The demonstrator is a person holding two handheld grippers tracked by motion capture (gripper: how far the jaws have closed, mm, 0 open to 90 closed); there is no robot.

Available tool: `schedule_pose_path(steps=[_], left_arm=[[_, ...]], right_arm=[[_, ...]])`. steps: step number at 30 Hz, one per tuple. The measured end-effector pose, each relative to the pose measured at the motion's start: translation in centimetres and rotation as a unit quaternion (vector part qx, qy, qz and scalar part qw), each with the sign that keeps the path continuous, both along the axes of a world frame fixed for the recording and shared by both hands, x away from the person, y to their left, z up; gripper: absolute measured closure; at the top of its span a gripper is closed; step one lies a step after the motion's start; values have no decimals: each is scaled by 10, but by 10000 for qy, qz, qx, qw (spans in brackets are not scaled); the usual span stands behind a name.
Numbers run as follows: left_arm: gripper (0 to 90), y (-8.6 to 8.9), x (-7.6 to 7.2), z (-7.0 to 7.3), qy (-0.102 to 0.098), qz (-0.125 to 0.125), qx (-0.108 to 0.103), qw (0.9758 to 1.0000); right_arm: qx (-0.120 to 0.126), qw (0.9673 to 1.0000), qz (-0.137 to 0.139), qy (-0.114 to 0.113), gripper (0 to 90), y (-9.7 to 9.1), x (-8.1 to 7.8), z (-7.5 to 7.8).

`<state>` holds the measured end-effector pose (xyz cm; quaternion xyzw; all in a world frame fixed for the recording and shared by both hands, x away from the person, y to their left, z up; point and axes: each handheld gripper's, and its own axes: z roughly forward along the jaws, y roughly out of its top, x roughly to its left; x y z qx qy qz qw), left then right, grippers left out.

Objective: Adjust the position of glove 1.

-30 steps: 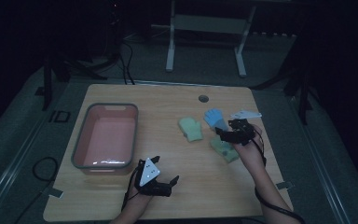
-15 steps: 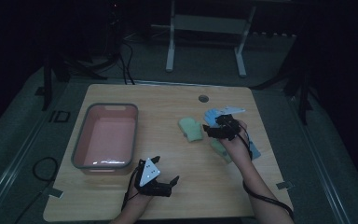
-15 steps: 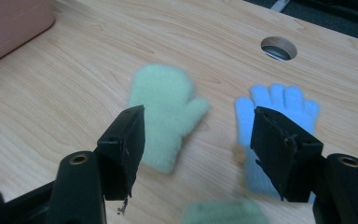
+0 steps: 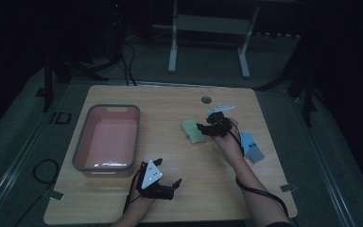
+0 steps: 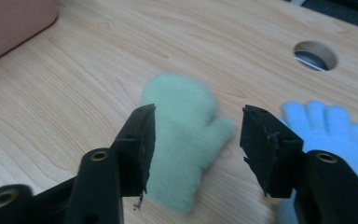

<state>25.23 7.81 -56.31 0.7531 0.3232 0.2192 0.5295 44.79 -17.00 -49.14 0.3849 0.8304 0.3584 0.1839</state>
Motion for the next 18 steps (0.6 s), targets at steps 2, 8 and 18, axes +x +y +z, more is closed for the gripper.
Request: schedule_pose_path(steps=[2, 8, 18], left_arm=[[15, 0, 0, 0, 2, -9, 2, 10000], [15, 0, 0, 0, -5, -19, -4, 10000], [15, 0, 0, 0, 3, -28, -9, 10000]], right_arm=[[-30, 10000, 49, 29, 501, 4, 3, -3], [-113, 9996, 215, 168, 587, 17, 10, -15], [-304, 9985, 211, 402, 613, 24, 27, -44]])
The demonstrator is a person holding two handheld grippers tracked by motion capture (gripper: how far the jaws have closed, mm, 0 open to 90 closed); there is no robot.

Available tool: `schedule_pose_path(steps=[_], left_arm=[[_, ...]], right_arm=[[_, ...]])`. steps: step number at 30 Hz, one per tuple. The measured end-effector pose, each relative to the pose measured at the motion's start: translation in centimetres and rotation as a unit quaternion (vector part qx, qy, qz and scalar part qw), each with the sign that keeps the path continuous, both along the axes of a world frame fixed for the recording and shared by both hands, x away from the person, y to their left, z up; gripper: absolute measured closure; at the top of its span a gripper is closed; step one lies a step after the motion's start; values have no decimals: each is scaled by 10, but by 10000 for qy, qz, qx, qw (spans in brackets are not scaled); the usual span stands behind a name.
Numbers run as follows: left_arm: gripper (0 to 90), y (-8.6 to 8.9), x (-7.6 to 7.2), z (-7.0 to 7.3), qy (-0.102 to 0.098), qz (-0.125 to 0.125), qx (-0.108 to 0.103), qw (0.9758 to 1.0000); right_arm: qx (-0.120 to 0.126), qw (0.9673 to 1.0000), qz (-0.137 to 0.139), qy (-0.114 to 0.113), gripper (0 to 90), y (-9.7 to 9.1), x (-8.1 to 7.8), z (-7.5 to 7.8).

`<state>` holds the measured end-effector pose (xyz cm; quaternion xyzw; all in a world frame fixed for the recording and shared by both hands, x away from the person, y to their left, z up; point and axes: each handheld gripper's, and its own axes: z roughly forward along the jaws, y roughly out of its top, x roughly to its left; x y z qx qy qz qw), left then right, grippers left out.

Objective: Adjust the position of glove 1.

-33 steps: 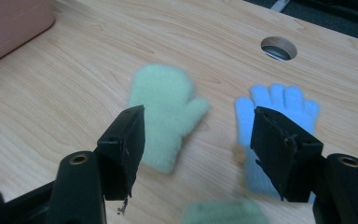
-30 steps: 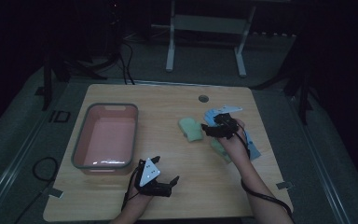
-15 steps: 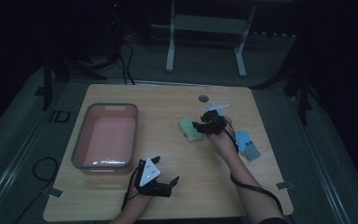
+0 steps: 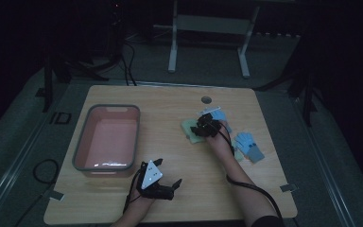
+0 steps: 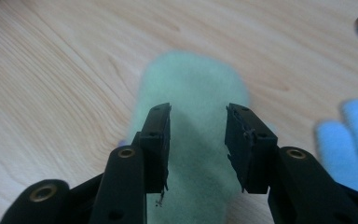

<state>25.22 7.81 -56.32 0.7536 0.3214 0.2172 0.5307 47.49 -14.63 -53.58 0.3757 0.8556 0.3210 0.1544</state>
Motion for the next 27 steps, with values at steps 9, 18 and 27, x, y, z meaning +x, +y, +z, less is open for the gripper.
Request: schedule_pose_path(steps=[9, 18, 27], left_arm=[[15, 0, 0, 0, -5, 2, 10, 10000], [15, 0, 0, 0, 6, 14, 3, 10000], [15, 0, 0, 0, -2, 30, 32, 10000]], right_arm=[[67, 9999, -94, 20, 709, 4, -2, -10], [164, 9989, -430, -85, 856, 12, -15, -4], [392, 9951, -889, -170, 859, 0, -50, 27]])
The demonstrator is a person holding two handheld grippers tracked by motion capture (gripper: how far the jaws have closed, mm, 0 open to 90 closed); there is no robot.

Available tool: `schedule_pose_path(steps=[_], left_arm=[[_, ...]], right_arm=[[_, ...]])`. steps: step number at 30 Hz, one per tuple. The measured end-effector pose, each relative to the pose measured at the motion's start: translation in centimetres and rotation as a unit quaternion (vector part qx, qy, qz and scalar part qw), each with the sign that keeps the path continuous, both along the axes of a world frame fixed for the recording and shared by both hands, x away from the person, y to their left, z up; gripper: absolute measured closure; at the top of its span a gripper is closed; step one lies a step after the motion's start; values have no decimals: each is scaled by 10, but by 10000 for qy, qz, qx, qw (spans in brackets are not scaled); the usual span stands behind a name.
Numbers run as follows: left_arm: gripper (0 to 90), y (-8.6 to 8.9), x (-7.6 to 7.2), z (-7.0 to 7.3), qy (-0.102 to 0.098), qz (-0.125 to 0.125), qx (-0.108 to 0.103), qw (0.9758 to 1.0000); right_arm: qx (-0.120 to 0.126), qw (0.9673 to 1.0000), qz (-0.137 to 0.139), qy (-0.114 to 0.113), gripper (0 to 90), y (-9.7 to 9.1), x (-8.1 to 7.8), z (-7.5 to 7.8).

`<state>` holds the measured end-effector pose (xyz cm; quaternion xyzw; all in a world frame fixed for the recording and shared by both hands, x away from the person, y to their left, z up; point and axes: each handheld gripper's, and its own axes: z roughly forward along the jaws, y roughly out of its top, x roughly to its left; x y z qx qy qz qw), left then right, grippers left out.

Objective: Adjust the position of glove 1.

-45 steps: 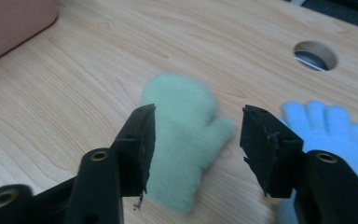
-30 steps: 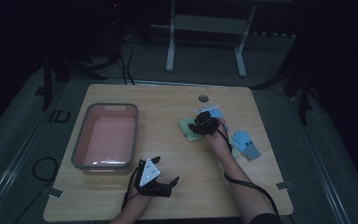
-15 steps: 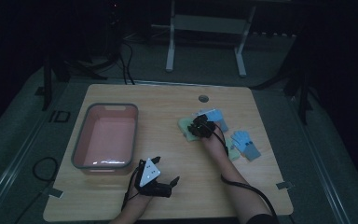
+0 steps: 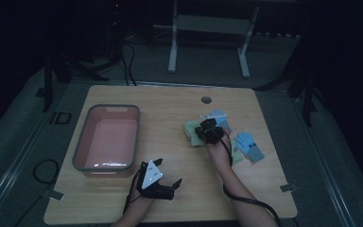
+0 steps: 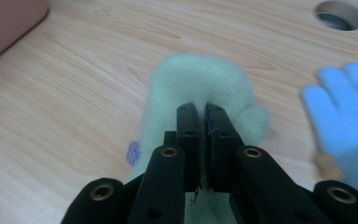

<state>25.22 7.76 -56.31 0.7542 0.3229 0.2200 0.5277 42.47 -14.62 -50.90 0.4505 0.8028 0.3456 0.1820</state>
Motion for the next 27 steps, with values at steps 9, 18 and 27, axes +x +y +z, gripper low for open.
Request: schedule_pose_path(steps=[9, 18, 27], left_arm=[[15, -1, 0, 0, -15, -2, 28, 10000], [15, -1, -1, 0, -60, -7, 52, 10000], [15, -2, -1, 0, -57, -20, 83, 9999]], right_arm=[[331, 9984, -416, -167, 860, -21, -53, 23], [357, 9977, -545, -165, 860, -21, -102, 11], [445, 9959, -789, -82, 860, -28, -127, -6]])
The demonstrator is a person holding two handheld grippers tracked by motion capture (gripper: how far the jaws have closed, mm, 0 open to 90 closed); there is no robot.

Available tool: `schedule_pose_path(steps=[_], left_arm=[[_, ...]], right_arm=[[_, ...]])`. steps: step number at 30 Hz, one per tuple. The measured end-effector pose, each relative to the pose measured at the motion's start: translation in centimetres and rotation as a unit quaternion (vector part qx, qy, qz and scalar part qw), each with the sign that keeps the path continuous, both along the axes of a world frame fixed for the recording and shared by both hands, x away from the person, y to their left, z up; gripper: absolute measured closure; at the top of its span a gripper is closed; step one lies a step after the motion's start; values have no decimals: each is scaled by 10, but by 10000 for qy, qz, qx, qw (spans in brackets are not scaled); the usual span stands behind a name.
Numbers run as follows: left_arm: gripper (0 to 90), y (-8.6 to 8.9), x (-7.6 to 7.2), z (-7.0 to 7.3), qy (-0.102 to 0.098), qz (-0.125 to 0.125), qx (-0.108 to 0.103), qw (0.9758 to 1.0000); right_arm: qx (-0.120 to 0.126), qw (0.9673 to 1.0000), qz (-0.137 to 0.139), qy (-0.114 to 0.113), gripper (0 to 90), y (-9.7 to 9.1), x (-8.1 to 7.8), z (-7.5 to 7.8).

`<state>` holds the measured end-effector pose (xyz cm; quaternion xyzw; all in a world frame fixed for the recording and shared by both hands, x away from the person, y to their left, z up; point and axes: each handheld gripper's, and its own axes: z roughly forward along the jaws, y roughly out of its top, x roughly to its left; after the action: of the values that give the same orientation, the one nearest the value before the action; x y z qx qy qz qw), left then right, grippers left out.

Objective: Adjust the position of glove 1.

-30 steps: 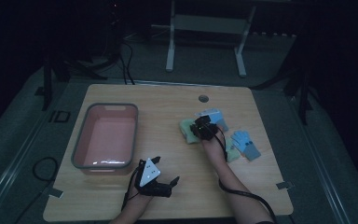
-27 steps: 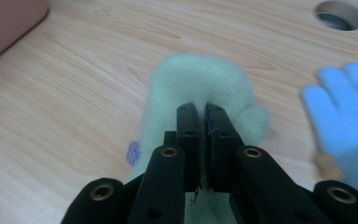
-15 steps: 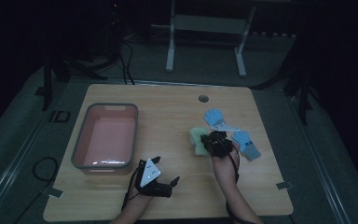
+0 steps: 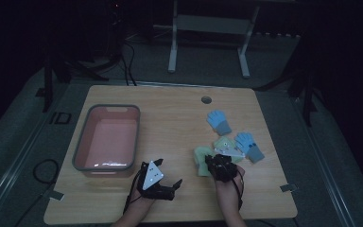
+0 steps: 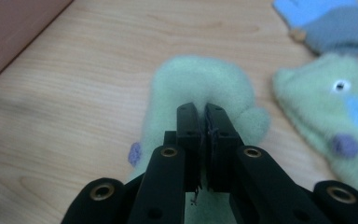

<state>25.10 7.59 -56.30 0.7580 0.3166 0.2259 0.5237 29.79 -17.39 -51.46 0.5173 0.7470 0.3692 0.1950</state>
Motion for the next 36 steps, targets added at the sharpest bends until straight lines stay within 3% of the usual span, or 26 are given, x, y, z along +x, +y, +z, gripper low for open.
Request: schedule_pose_path(steps=[12, 16, 23, 29, 36], left_arm=[[15, 0, 0, 0, 5, -23, -2, 10000], [15, 1, 0, 0, 29, -10, -32, 10000], [15, 1, 0, 0, 32, -10, -30, 10000], [15, 2, 0, 0, 37, 41, -117, 9999], [15, 4, -1, 0, -20, 79, -209, 9997]], right_arm=[[-172, 9997, -112, 136, 850, 3, -7, -25], [-174, 9996, -141, 173, 775, 2, -5, -35], [-75, 9997, -21, 223, 622, 0, -4, -30], [79, 9993, 326, 159, 612, -14, 2, -20], [-170, 9977, 657, -15, 606, -40, 21, -4]])
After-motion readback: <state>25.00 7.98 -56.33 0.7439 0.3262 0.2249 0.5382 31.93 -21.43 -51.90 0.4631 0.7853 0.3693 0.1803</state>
